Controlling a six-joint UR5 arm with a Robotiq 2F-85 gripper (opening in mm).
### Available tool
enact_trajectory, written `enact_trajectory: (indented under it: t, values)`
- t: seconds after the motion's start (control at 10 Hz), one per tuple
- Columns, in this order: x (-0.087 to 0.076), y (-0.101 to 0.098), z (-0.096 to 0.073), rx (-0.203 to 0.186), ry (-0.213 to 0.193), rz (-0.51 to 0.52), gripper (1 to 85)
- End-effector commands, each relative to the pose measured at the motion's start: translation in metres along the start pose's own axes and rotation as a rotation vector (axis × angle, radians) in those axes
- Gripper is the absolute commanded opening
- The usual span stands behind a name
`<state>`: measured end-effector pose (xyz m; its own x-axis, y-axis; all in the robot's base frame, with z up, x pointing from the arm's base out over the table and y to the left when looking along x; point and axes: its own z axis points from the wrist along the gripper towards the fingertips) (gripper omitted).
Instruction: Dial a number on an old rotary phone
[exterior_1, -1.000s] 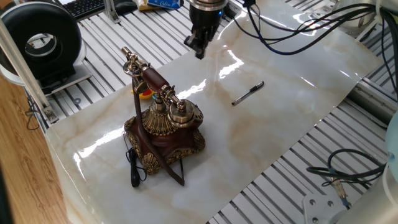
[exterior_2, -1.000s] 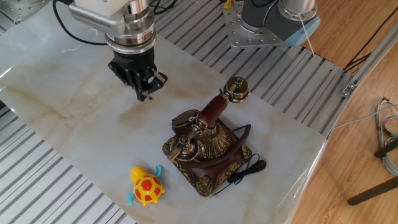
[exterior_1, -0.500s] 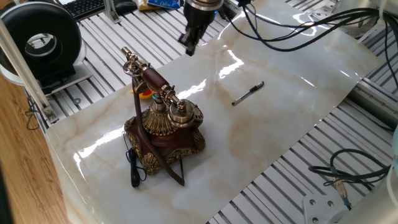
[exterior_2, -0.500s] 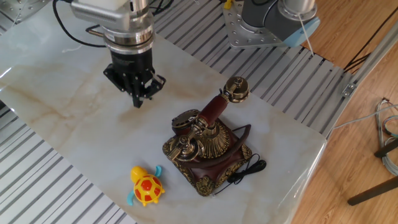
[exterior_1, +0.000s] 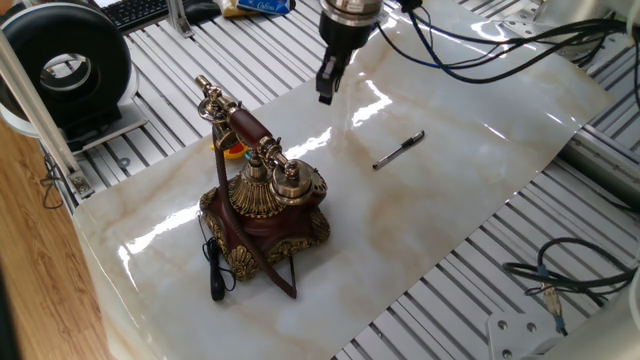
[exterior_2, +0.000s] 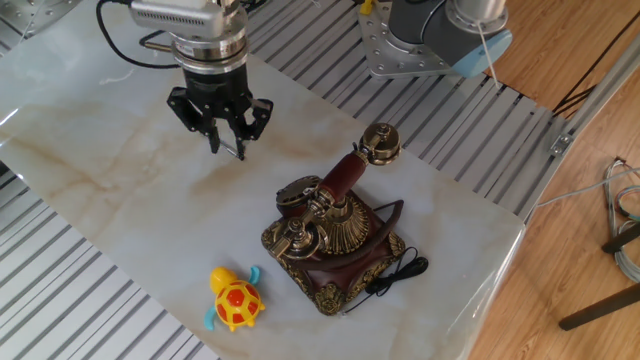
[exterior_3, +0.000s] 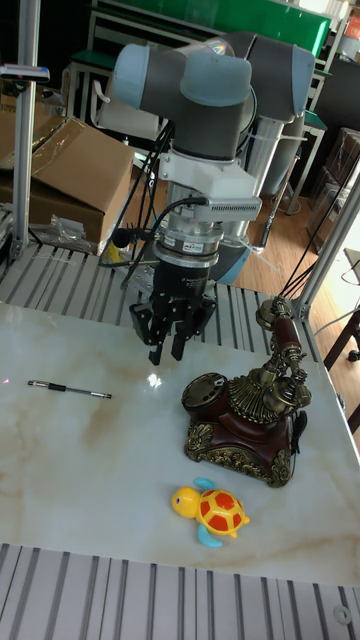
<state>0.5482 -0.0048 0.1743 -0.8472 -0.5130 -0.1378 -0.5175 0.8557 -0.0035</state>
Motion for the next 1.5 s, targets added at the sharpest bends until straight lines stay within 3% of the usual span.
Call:
enact_trajectory:
  t: [0.0,0.2,0.3,0.5,0.6,0.8,0.9,1.1,1.4]
  values:
    - [0.005,0.006,-0.008,0.028,0.062,-0.083,33.7]
    - [0.037,-0.027,0.009,0.054,0.100,-0.239,36.7]
    - [0.038,-0.028,0.009,0.058,0.104,-0.289,42.3]
    - [0.038,-0.043,0.008,0.108,0.118,-0.386,46.3]
    - [0.033,-0.039,0.009,0.095,0.097,-0.398,52.3]
    - [-0.005,-0.017,-0.006,0.082,0.057,-0.392,52.3]
    - [-0.011,-0.020,-0.008,0.111,0.062,-0.430,51.3]
    - [0.010,-0.039,0.009,0.115,0.075,-0.524,51.0]
    - [0.046,-0.068,0.035,0.127,0.063,-0.625,49.7]
